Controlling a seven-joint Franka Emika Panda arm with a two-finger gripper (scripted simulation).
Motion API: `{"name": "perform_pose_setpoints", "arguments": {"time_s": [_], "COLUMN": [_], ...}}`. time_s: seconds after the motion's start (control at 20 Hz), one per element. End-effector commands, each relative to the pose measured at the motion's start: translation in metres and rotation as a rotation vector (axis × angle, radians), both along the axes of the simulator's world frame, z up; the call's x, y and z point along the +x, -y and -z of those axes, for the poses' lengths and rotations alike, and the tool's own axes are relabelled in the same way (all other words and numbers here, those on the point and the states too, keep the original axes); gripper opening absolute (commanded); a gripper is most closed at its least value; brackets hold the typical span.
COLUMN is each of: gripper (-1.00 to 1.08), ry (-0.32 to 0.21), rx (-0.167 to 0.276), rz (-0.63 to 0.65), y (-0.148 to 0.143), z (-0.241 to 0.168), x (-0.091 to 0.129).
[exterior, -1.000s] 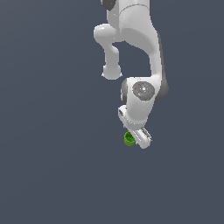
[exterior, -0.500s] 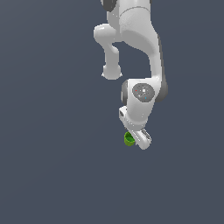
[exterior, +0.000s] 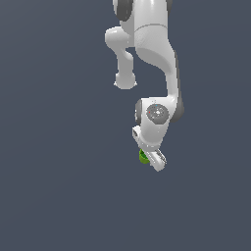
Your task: Pick up the object and move it to a goal position.
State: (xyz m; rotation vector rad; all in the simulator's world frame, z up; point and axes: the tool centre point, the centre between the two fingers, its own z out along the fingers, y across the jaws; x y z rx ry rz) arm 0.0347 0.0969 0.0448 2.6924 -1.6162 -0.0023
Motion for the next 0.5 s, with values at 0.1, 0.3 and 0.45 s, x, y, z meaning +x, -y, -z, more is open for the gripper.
{"name": "perform_pose_setpoints", "arguments": {"time_s": [0.1, 0.3, 0.45], "gripper": [-1.0, -1.0, -1.0], "ry": [0.002, 0.002, 0.002], "rx": [0.0, 0.0, 0.0], "rz": [0.0, 0.0, 0.0], "y": [-0.0003, -0.0003, -0.0003], "z": [0.0023, 0.0023, 0.0023], "x": [0.0015, 0.0015, 0.0015]}}
